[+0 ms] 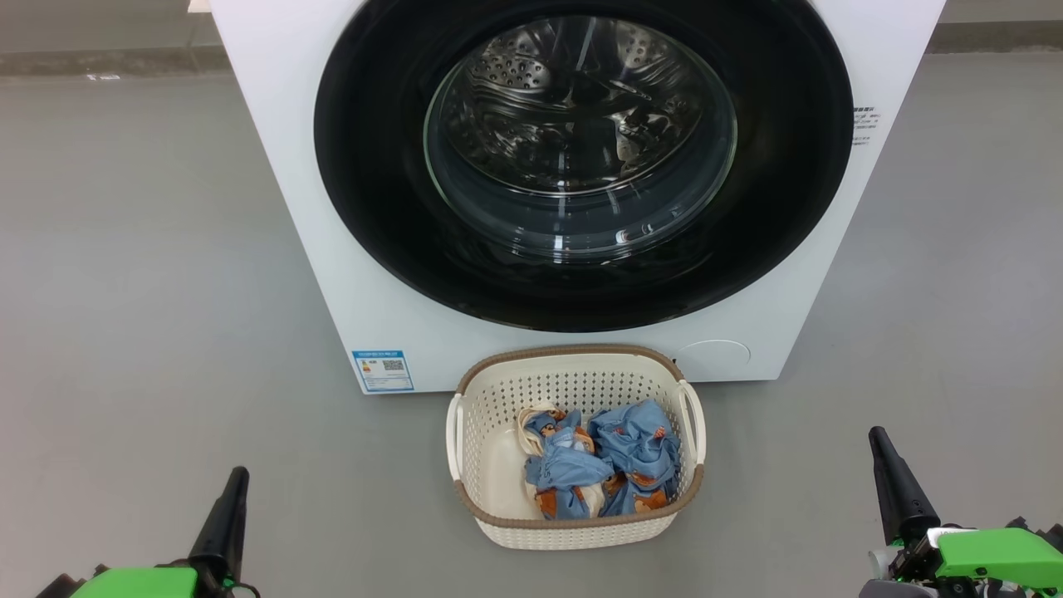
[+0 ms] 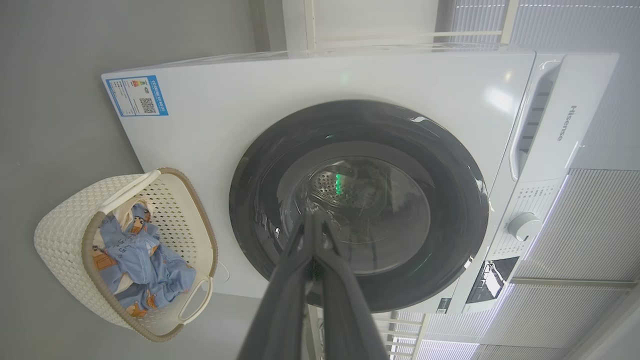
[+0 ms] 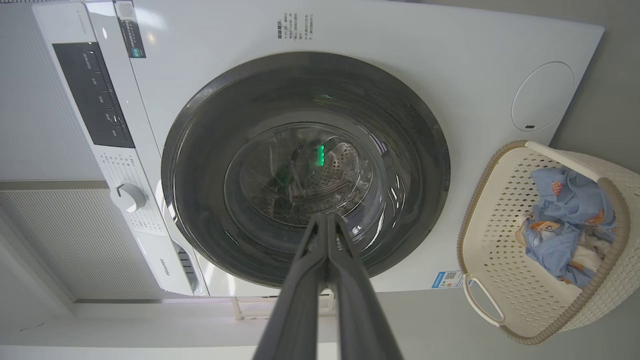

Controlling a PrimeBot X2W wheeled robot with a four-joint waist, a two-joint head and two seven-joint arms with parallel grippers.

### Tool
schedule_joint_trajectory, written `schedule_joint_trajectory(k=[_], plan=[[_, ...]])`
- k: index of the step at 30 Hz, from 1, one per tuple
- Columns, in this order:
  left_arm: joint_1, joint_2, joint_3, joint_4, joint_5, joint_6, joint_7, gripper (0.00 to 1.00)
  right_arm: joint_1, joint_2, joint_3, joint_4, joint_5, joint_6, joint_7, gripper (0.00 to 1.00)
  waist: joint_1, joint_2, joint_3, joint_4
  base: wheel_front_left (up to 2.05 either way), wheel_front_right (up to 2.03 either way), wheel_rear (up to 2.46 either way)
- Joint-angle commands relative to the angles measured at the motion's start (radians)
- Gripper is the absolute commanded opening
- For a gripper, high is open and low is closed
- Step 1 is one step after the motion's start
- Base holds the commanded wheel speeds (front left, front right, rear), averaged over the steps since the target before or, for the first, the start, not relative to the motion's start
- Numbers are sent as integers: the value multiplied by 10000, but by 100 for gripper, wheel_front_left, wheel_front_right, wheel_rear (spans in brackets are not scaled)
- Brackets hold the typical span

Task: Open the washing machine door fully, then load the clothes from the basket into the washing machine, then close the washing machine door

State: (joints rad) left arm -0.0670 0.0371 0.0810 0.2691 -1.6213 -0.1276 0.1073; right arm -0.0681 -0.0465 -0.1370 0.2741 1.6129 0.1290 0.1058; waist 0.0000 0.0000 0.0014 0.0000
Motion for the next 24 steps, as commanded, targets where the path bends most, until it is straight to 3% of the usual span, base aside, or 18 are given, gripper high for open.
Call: schedule_joint_trajectory(k=[1,2,3,6,7,8,14,24], plan=[[-455,131,333,-206,132,-31,62,0,-444,-37,227,-256,-47,17,77,0,0,0,0,0,0,0,0],[-455,131,333,-206,132,-31,62,0,-444,-37,227,-256,-47,17,77,0,0,0,0,0,0,0,0],[-1,0,1,-1,1,0,-1,100,-1,0,1,0,-2,0,0,100,0,0,0,0,0,0,0],[177,-82,-43,249,-5,4,-11,100,148,46,5,293,0,0,-19,100,0,0,1,0,0,0,0],[286,-143,-57,359,-5,4,-13,0,242,76,7,417,-1,0,-20,0,0,0,2,0,0,0,0],[397,-204,-76,479,-5,6,-13,100,332,115,8,551,-1,0,-21,100,0,0,2,0,0,0,0],[393,-188,-137,343,102,4,-190,100,309,101,116,490,-67,1,-182,100,18,0,-5,19,0,0,0],[415,-163,-183,103,569,1,-454,100,249,32,272,505,-466,2,-460,100,0,0,11,42,0,0,0]])
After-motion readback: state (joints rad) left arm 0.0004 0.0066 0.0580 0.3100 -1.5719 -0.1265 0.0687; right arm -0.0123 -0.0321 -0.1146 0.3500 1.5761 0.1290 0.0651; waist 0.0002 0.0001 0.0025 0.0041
